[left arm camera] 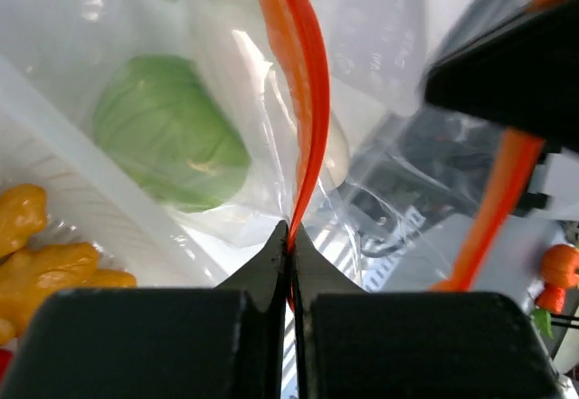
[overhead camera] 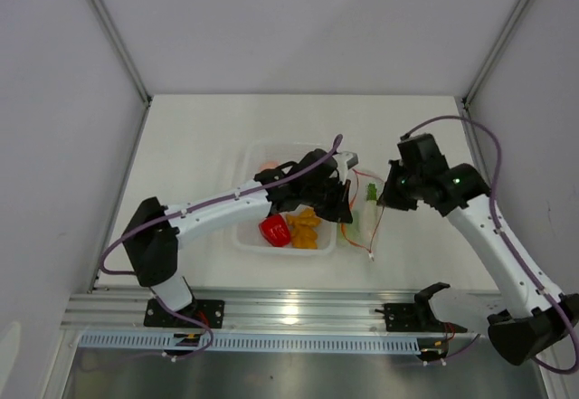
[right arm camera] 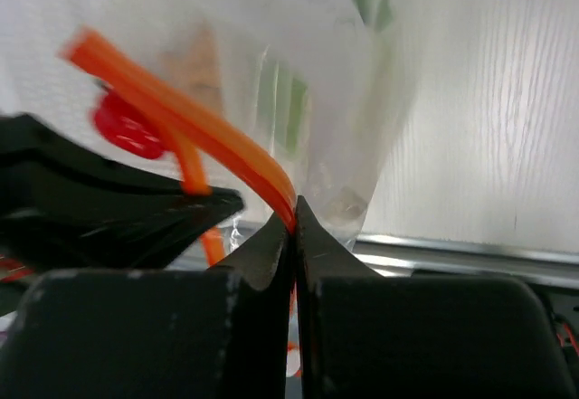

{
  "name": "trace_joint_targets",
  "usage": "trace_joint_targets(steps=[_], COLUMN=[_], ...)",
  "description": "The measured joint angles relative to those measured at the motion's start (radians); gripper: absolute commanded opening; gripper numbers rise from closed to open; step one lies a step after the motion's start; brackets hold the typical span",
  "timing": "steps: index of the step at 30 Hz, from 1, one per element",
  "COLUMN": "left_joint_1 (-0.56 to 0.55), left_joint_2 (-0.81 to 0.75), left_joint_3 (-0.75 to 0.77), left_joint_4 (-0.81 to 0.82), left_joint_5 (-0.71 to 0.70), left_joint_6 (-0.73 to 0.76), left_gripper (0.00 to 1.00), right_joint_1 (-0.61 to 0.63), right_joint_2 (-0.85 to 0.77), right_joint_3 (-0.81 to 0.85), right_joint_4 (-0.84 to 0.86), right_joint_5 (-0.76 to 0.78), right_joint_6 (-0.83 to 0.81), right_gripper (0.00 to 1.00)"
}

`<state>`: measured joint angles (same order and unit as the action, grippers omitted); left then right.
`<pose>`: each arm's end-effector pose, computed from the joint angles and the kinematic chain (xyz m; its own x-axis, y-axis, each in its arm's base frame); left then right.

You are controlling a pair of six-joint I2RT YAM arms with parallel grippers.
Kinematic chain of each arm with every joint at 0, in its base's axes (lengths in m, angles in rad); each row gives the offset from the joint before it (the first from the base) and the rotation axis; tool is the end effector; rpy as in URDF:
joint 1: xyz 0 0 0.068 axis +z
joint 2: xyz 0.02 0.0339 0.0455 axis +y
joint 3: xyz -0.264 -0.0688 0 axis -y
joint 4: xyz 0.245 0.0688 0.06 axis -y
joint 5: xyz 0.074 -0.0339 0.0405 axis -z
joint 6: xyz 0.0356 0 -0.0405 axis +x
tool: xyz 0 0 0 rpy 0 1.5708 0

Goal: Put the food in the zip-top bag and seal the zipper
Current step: Adjust the zipper food storage bag at the center of the board.

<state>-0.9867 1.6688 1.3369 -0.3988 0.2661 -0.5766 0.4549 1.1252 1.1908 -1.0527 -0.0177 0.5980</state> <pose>0.2005 -0.3202 0.2808 -0.8062 0.2657 -0.5286 0.5646 0.6126 -0.5531 0.1858 0.0916 0.3362 -0.8718 0.2002 -0.4472 0.0517 0.9452 0.3225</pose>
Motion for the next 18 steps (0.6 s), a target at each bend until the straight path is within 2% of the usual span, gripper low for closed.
trace_joint_targets(steps=[4, 7, 12, 15, 18], left_joint_1=[-0.002, -0.002, 0.006, 0.010, 0.011], left_joint_2=[-0.058, -0.132, -0.098, -0.006, 0.015], left_joint_3=[0.051, 0.060, 0.060, 0.053, 0.033], left_joint_4=[0.022, 0.064, 0.091, 0.077, 0.042], left_joint_5=[0.032, 0.034, 0.049, 0.059, 0.070], left_joint_6=[0.001, 0.001, -0.002, -0.009, -0.011], left_gripper=[0.02, 0.02, 0.01, 0.00, 0.01], right_joint_1=[0.002, 0.002, -0.014, -0.040, -0.055], right_joint_2=[-0.044, -0.111, -0.172, -0.119, -0.038], right_joint_3=[0.241, 0.306, 0.206, 0.085, 0.023], right_joint_4=[-0.050, -0.046, -0.030, -0.019, -0.020], right_joint_5=[0.052, 0.072, 0.081, 0.061, 0.050], right_joint_6=[-0.003, -0.003, -0.005, -0.008, -0.008], right_gripper=[0.00, 0.00, 0.00, 0.00, 0.00])
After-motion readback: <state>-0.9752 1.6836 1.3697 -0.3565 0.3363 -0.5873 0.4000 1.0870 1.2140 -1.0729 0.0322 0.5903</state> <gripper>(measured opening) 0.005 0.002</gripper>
